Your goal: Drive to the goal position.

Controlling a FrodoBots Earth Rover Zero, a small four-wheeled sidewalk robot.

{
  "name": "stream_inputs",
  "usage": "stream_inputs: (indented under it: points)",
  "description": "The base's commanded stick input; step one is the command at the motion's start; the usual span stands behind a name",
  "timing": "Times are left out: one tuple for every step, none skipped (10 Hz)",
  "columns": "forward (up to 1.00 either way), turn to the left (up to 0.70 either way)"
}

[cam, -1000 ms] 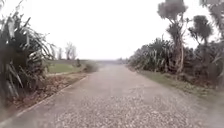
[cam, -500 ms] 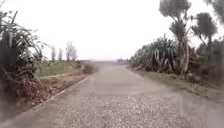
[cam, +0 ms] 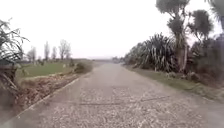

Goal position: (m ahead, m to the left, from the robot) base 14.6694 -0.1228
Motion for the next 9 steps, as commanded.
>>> stream_inputs:
  points:
    - [0.85, 0.0]
    - [0.85, 0.0]
    - [0.85, 0.0]
    - [0.85, 0.0]
    - [0.85, 0.0]
    - [0.85, 0.0]
    - [0.85, 0.0]
    - [0.85, 0.0]
    - [0.85, 0.0]
